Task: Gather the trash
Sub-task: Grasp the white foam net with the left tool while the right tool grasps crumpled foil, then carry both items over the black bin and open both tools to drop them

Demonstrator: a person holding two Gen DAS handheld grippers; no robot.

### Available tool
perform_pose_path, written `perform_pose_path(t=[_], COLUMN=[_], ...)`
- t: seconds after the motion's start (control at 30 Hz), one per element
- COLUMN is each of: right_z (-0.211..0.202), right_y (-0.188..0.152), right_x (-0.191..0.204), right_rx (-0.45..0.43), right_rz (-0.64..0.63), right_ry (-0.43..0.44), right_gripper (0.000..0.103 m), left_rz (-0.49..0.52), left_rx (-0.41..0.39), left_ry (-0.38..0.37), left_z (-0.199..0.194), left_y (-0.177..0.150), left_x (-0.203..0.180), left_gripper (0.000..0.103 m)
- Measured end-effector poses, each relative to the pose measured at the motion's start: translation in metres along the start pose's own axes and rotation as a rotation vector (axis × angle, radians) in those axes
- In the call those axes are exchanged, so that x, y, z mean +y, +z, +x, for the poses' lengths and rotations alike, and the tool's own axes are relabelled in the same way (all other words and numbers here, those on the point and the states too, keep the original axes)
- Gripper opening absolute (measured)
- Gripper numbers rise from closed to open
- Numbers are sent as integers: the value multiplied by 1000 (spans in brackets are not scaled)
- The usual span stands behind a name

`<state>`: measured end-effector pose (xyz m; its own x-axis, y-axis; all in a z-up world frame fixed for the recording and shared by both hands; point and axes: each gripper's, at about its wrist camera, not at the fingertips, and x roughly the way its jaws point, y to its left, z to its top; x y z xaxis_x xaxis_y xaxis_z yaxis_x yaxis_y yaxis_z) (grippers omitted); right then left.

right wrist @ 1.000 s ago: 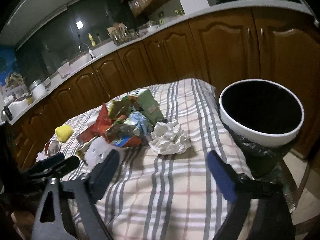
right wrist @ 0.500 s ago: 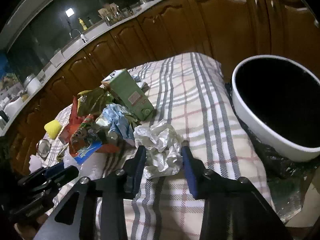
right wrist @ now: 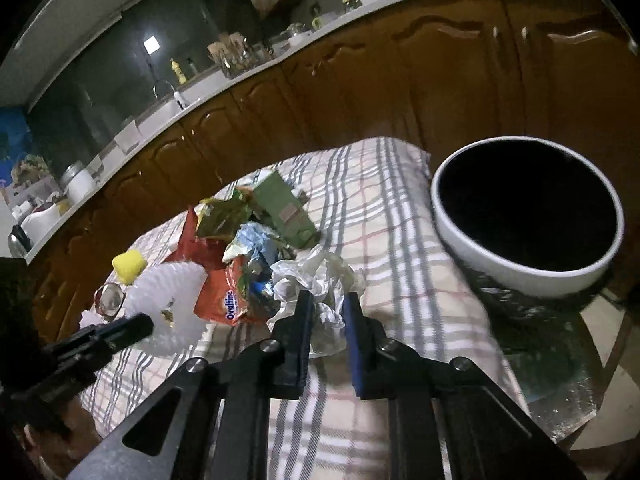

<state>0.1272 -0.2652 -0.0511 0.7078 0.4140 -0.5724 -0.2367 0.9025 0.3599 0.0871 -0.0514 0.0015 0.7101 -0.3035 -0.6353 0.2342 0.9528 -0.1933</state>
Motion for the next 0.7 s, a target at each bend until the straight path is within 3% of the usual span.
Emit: perform_pose_path(t=[0.3, 0.7], right_z=[-32, -54], right_y=[10, 28], right_x=[-28, -84], right_rx=[-75, -136], right_rz=[34, 94], right_ry=[-39, -150], right_gripper=[16, 16], left_rz=[72, 138], left_rx=[-34, 12], left_ry=[-80, -171], left_z=[2, 51], left_y=[28, 58], left_x=[-45, -99], left_gripper=[11, 11])
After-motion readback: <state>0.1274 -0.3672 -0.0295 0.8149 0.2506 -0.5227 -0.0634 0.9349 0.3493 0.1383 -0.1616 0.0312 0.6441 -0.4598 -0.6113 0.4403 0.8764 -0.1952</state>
